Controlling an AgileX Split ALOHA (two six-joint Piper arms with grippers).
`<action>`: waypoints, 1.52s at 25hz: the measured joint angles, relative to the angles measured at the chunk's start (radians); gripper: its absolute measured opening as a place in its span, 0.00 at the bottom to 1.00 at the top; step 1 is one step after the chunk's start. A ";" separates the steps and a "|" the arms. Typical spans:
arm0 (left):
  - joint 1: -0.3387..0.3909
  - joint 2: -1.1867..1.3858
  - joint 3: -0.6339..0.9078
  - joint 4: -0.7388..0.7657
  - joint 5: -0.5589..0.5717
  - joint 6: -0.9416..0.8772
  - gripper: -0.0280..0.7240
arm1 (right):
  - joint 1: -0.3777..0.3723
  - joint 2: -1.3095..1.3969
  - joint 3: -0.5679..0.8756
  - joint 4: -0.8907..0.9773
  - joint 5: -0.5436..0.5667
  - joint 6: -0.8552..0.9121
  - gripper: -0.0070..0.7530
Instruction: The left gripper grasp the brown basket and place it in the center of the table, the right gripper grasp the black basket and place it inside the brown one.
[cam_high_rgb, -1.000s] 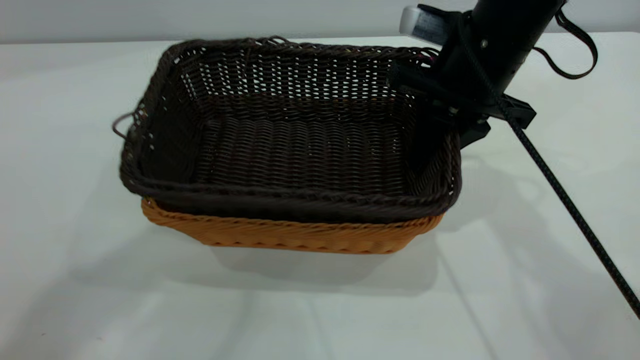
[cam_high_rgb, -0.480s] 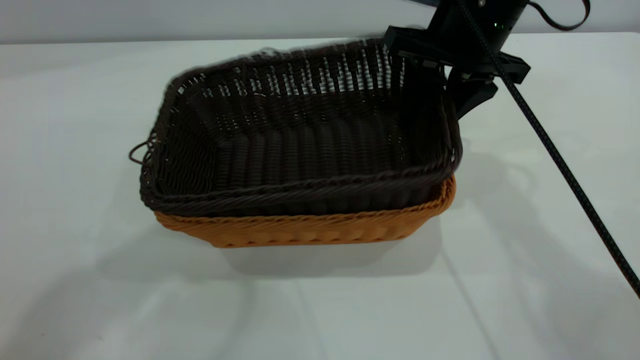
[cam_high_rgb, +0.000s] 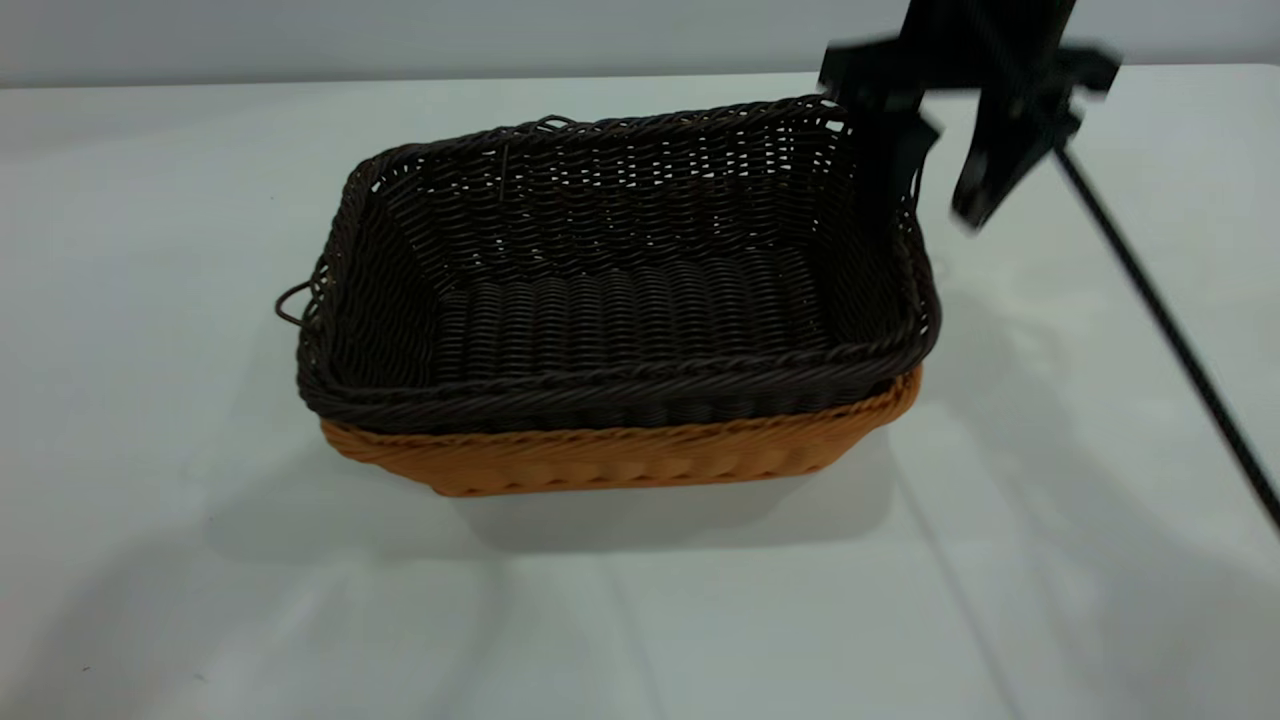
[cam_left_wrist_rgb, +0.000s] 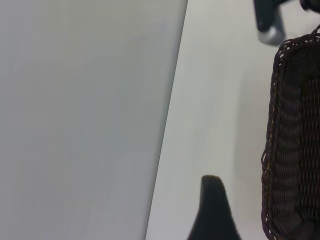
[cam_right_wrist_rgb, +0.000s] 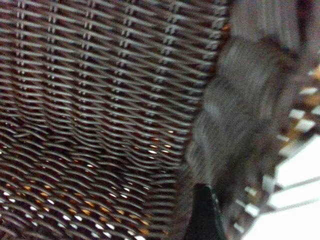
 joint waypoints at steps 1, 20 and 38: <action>0.000 -0.006 0.000 0.000 0.000 0.000 0.67 | 0.000 -0.014 -0.023 -0.026 0.029 0.014 0.62; 0.000 -0.375 0.003 0.215 0.377 -0.672 0.67 | 0.000 -0.641 -0.124 -0.136 0.208 0.148 0.62; 0.000 -0.600 0.412 0.297 0.465 -1.076 0.66 | 0.000 -1.486 0.714 -0.162 0.178 0.140 0.62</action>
